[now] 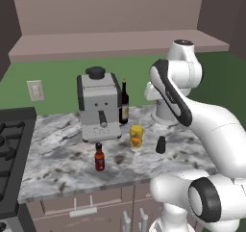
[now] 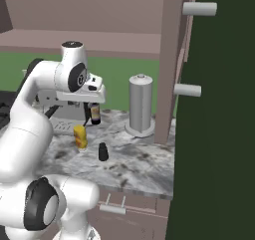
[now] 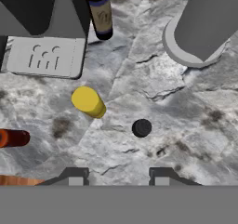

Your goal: There are various items on the counter. Only move the condiments/shakers into the cabinet.

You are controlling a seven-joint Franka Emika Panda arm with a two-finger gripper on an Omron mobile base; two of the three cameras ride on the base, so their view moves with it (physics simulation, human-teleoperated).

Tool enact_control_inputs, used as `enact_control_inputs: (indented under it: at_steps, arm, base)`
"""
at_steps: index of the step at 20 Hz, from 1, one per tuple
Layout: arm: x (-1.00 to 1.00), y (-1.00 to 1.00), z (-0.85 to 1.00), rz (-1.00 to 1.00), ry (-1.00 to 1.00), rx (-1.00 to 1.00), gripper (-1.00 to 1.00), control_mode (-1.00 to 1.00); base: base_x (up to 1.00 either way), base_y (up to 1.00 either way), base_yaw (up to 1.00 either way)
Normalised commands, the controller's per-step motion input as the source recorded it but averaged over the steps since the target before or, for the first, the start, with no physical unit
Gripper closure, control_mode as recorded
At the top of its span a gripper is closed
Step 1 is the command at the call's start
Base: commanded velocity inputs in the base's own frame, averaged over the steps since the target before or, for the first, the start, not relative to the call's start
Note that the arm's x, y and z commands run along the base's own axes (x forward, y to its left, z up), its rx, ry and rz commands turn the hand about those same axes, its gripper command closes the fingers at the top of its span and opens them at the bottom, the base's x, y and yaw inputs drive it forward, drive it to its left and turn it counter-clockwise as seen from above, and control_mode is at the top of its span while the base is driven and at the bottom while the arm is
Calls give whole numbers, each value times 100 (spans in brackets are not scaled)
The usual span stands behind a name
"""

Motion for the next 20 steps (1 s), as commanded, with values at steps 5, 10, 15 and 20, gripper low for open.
enact_control_inputs:
  at_steps: [5, 10, 15, 20]
  arm:
    - [-38, -10, -14, -3, 1, 6, -100, -100]
    - [-77, -17, -55, -6, -2, 5, -100, -100]
    - [-15, 0, -63, -3, 0, -2, -100, -100]
    - [12, -2, -45, 0, -6, -11, -100, -100]
  base:
    - [0, 0, 0]
    - [0, 0, 0]
    - [0, 0, 0]
    - [0, 0, 0]
